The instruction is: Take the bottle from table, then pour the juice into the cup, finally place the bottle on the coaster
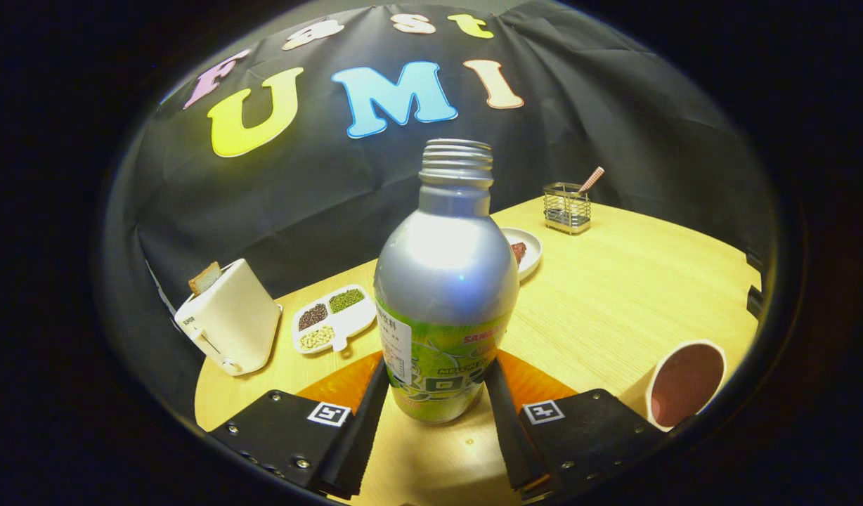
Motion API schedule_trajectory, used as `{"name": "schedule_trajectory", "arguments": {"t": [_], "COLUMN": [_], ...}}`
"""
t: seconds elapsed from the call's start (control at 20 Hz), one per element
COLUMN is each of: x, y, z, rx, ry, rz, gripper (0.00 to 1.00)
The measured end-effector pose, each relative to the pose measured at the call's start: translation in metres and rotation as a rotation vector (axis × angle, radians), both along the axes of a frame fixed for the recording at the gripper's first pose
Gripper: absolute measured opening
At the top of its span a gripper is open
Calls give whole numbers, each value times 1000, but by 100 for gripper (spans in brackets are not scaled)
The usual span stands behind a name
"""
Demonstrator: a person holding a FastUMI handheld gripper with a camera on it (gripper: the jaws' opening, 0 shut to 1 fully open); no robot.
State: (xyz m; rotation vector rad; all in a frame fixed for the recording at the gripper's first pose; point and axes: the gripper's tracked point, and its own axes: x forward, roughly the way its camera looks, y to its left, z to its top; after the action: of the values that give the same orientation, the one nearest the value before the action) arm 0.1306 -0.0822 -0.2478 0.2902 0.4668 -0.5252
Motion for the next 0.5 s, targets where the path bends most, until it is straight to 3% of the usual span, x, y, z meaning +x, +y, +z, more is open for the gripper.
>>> {"name": "schedule_trajectory", "arguments": {"t": [0.5], "x": [22], "y": [-14], "z": [-19], "rx": [-99], "ry": [52], "rz": [60], "gripper": [75]}}
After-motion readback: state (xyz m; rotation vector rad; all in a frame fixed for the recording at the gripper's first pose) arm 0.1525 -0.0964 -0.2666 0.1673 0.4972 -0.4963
